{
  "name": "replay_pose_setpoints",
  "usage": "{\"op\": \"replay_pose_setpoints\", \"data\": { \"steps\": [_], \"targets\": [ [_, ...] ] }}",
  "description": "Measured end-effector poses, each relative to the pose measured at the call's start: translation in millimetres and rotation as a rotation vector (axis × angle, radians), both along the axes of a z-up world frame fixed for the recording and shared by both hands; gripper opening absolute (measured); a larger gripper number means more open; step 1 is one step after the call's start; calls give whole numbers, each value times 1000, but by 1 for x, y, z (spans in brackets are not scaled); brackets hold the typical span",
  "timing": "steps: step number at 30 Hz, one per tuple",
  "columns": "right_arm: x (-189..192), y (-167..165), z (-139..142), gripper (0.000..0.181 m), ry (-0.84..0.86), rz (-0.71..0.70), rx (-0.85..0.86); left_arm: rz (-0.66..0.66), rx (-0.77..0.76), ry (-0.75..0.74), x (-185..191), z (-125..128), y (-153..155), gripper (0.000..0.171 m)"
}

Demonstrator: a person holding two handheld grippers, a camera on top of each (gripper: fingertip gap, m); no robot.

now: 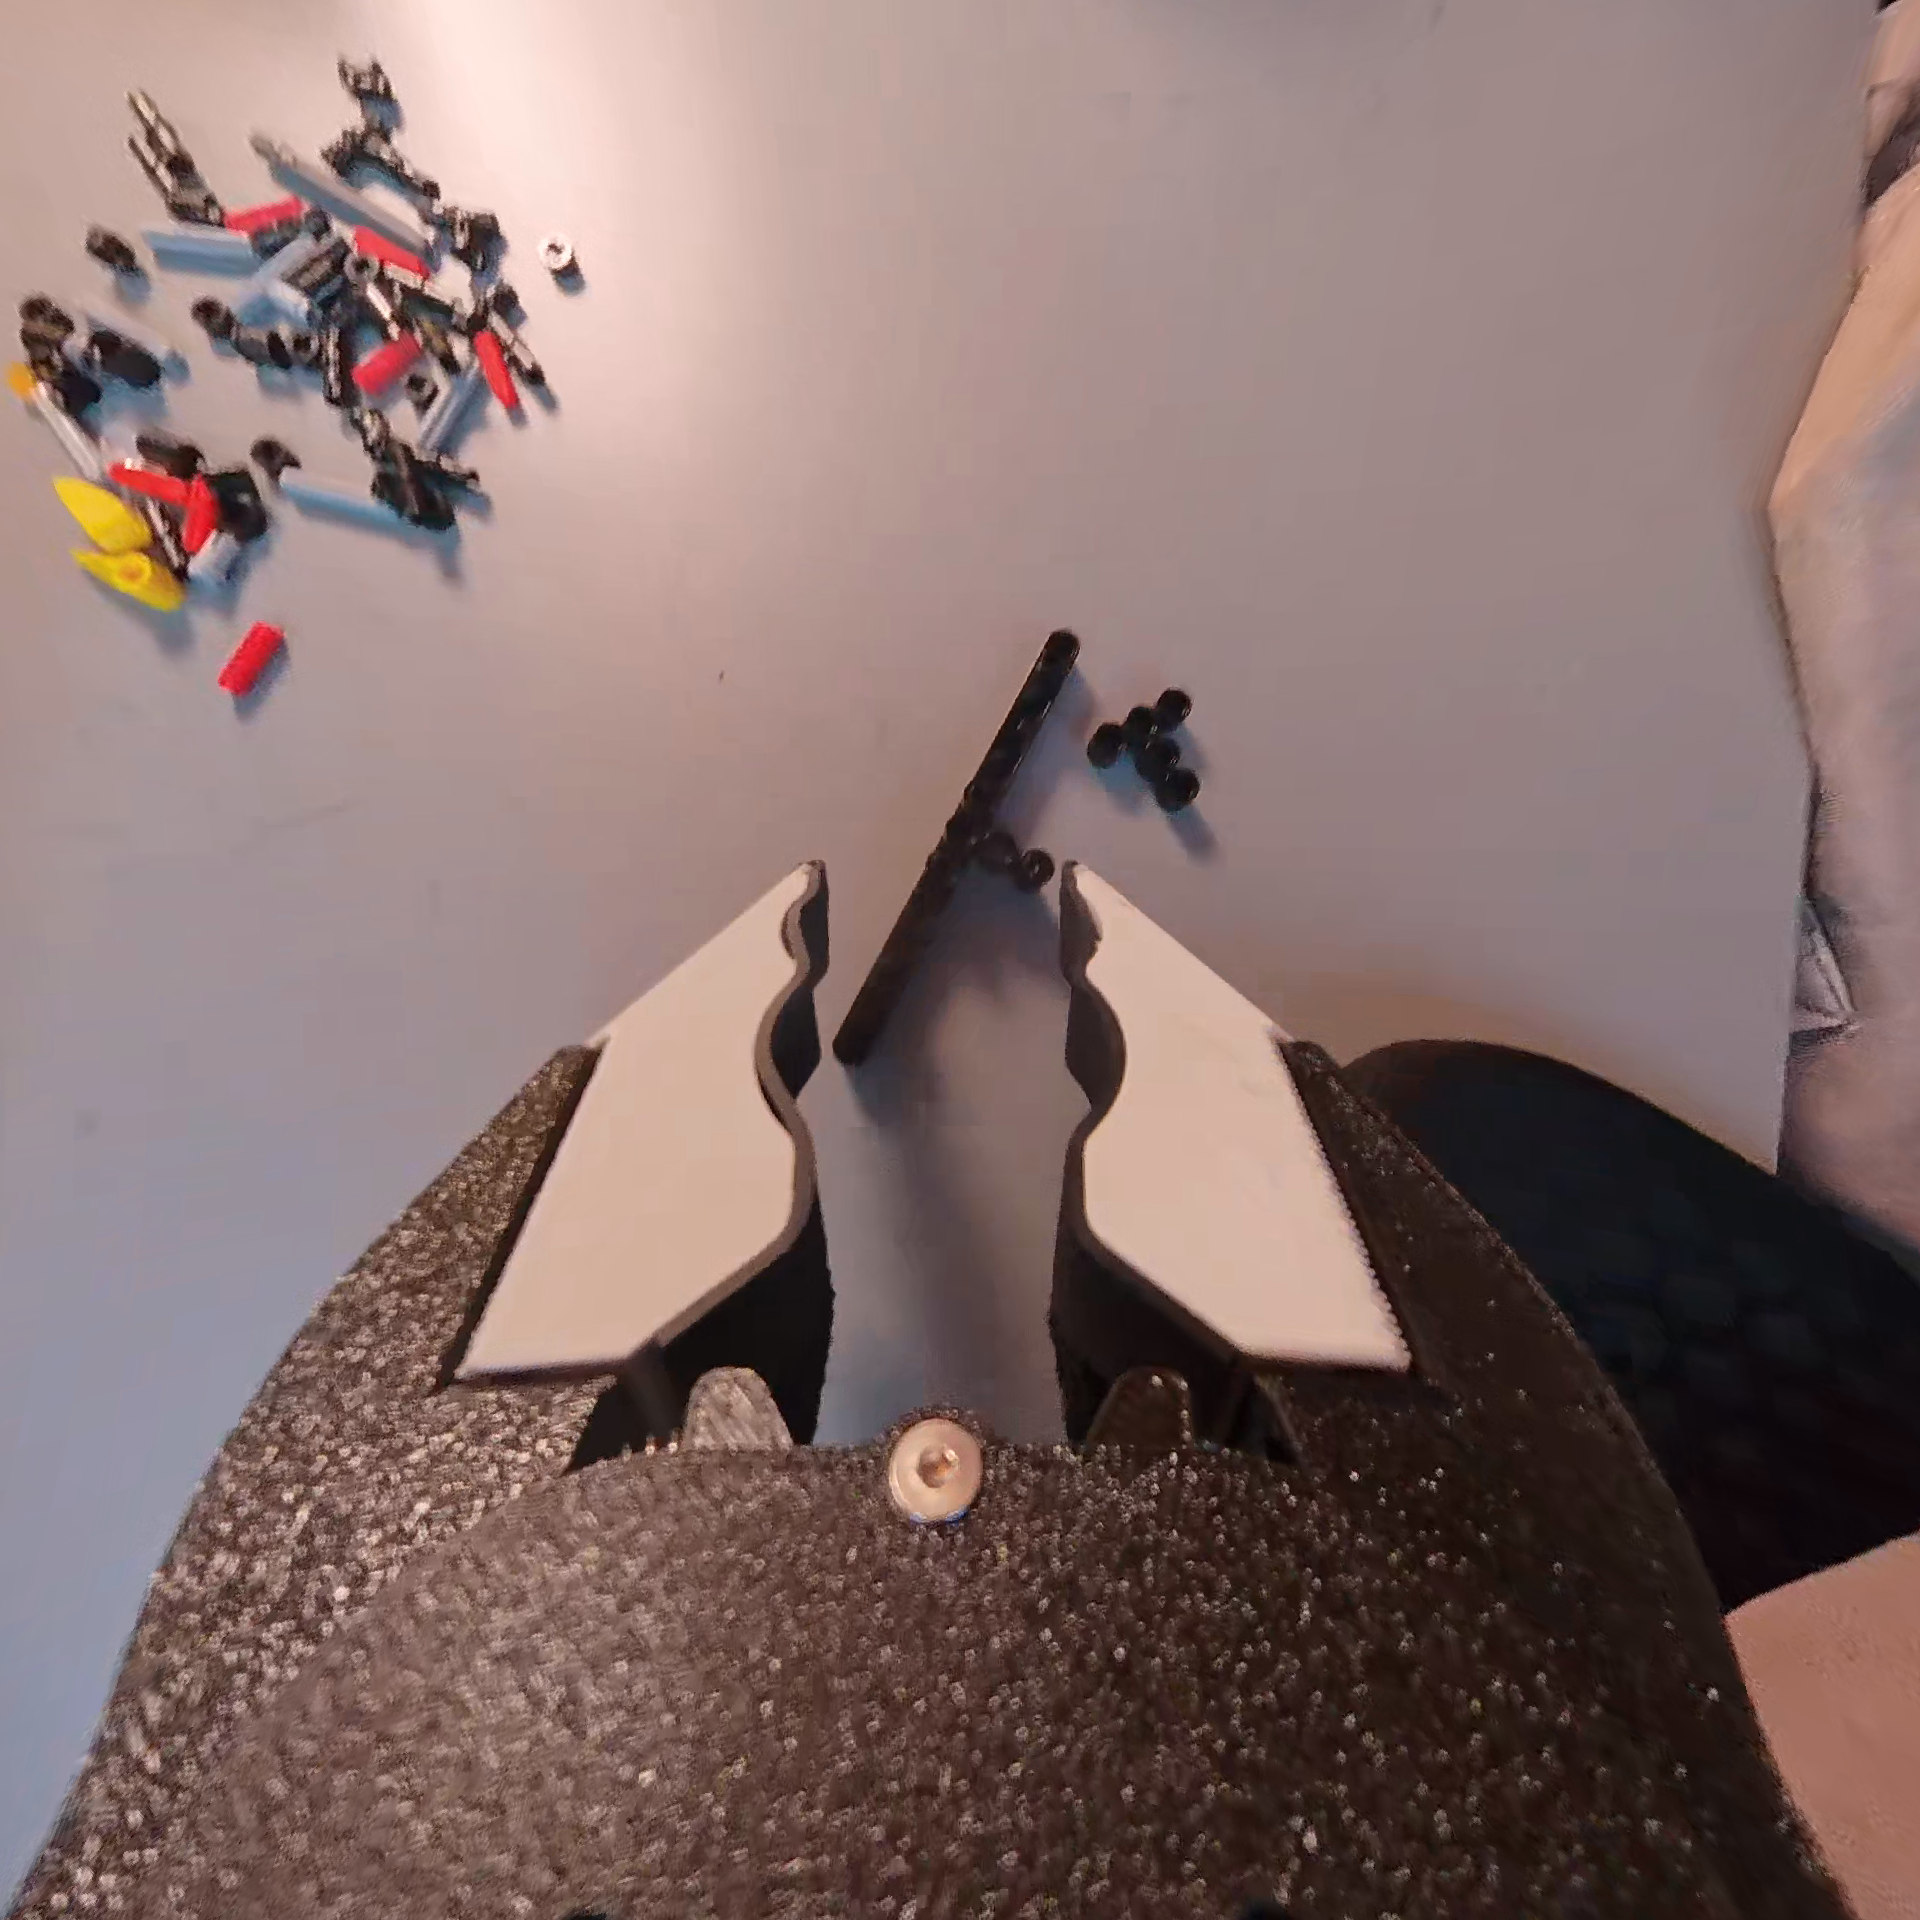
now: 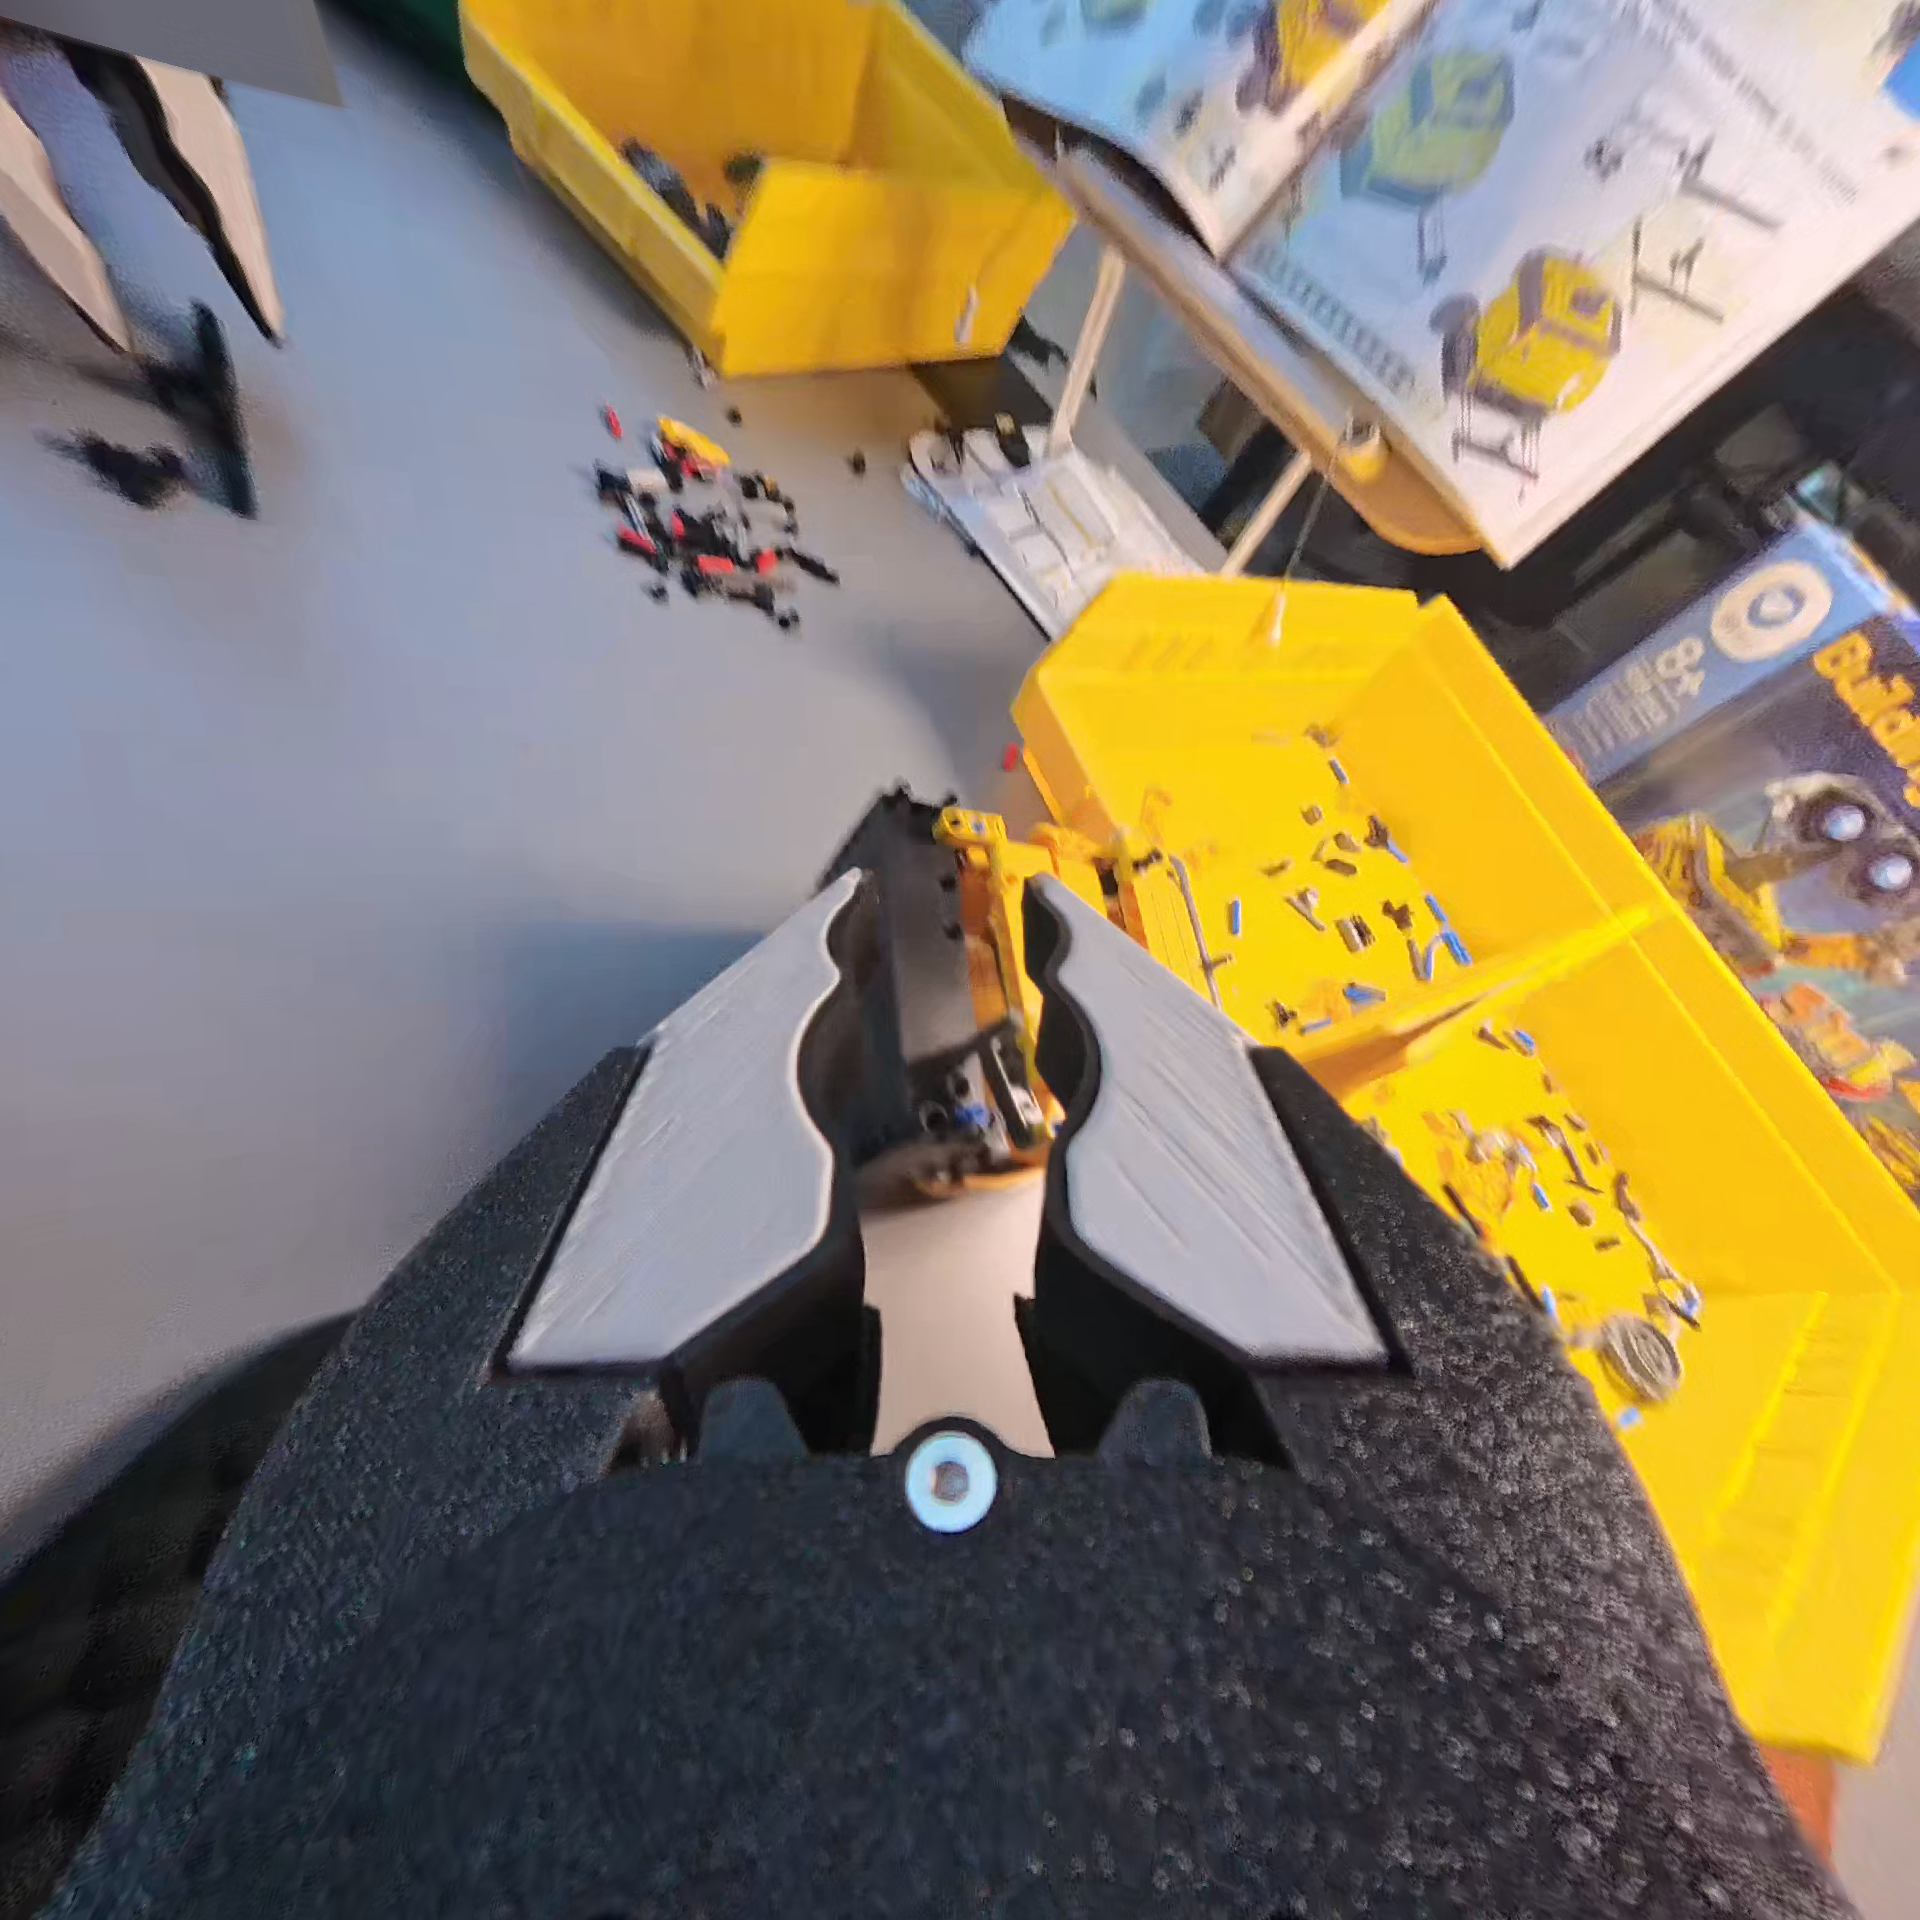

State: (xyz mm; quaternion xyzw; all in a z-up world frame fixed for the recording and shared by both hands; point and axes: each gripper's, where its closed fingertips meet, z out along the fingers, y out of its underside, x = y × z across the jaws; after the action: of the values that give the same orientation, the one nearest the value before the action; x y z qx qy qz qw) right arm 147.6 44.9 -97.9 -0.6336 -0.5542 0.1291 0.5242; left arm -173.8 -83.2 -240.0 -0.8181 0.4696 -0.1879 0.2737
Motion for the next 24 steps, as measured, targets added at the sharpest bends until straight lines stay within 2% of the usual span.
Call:
{"op": "replay_pose_setpoints", "data": {
  "steps": [2, 4, 5, 7, 10, 13, 15, 17, 21, 24],
  "targets": [
    [-28, -23, 15, 25, 90, 113, -29, 29, 0, 86, -9, -10, 3, 39],
    [-61, -47, 11, 26, 125, 246, -93, 19, -6, 135, -8, -17, 4, 29],
    [-78, -58, 3, 26, 129, 309, -131, 9, 3, 114, -3, -14, 5, 15],
    [-113, -74, -20, 26, 112, 413, -210, 7, 56, 109, 4, -10, 15, 7],
    [-161, -82, -60, 27, 37, 497, -246, -17, 166, 30, 27, 6, 30, 7],
    [-201, -70, -80, 44, 71, 494, -241, 2, 296, -134, 56, 38, 49, 7],
    [-214, -59, -76, 53, 150, 467, -262, 19, 340, -283, 72, 61, 56, 6],
    [-216, -54, -64, 50, 244, 463, -300, 22, 345, -442, 89, 79, 58, 7],
    [-206, -65, -28, 16, 498, 553, -393, -1, 324, -689, 120, 106, 62, 7],
    [-191, -63, -9, 4, 618, 571, -430, -34, 249, -844, 134, 121, 62, 7]
  ]
}}
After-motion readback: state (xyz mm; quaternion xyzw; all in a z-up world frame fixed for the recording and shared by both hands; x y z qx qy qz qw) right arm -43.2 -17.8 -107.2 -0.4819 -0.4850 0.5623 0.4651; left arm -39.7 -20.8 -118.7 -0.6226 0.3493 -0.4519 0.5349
